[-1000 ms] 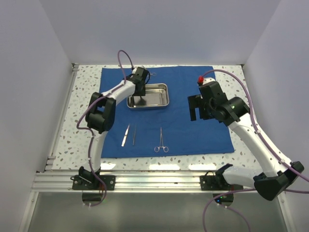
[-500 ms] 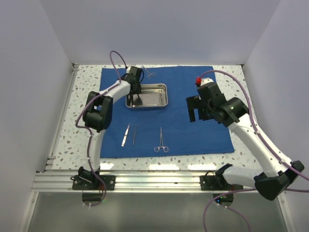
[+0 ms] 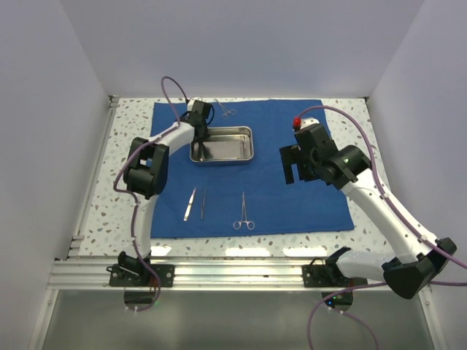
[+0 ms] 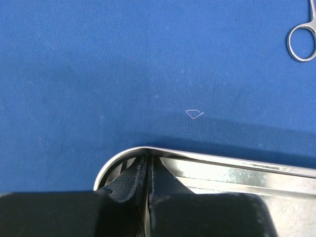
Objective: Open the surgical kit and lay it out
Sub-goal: Pick up the medical item from the container, then place the medical item in the surgical kit.
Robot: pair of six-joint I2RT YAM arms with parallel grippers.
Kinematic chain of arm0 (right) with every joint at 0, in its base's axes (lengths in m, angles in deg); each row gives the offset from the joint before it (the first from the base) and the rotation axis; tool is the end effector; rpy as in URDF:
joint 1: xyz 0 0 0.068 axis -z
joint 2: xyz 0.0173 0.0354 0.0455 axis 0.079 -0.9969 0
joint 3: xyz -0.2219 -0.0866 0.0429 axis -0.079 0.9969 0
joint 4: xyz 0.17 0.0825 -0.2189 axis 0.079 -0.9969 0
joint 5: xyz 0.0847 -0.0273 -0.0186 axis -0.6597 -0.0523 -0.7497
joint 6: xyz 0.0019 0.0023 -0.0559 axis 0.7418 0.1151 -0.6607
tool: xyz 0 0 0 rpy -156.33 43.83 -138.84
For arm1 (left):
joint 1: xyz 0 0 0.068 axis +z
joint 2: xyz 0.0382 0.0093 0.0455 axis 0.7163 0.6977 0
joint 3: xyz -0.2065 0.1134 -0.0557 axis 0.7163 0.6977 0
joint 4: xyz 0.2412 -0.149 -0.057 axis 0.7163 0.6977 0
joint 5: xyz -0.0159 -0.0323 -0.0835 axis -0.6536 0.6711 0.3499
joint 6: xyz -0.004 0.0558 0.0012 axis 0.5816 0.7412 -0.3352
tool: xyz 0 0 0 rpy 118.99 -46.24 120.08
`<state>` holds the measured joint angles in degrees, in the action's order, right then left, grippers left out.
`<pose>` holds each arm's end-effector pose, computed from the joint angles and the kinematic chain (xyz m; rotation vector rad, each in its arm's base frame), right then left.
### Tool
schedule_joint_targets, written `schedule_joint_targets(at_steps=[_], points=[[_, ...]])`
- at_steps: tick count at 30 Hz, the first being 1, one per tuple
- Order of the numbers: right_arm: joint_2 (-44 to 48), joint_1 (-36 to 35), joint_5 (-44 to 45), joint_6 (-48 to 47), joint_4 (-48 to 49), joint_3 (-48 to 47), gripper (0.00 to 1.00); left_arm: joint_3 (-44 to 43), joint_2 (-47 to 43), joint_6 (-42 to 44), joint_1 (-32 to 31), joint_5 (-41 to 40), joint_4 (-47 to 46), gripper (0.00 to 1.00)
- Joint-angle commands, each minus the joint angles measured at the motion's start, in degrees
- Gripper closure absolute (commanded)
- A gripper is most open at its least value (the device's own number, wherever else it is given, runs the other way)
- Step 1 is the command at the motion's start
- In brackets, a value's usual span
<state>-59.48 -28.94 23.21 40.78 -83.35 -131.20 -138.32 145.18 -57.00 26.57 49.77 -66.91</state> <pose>0.2329 0.1382 0.3420 -0.2424 2.4091 -0.0550 0.4857 -0.1556 0.1133 -0.3434 2.3611 0.0211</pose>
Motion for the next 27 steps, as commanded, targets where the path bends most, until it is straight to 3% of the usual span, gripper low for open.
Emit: schedule_joint_targets(at_steps=[1,11,14,22,27], points=[[-0.01,-0.36,1.46,-1.36,0.59,-2.38,0.01,1.35,2.55,0.27,0.46,0.81,4.38,1.0],[0.17,-0.28,4.09,-2.15,0.32,-4.49,0.01,-20.6,1.94,7.38,0.55,1.25,9.47,1.0],[-0.1,-0.28,4.71,-2.41,0.93,-5.72,0.01,-22.73,-0.6,9.32,0.55,1.69,10.44,1.0],[-7.2,-0.28,2.16,-1.27,5.59,-13.8,0.01,-10.36,-16.68,11.35,0.37,8.71,10.61,1.0],[-15.9,-0.28,-1.44,0.22,8.85,-23.89,0.01,7.82,-30.3,12.49,-0.77,8.81,11.41,1.0]])
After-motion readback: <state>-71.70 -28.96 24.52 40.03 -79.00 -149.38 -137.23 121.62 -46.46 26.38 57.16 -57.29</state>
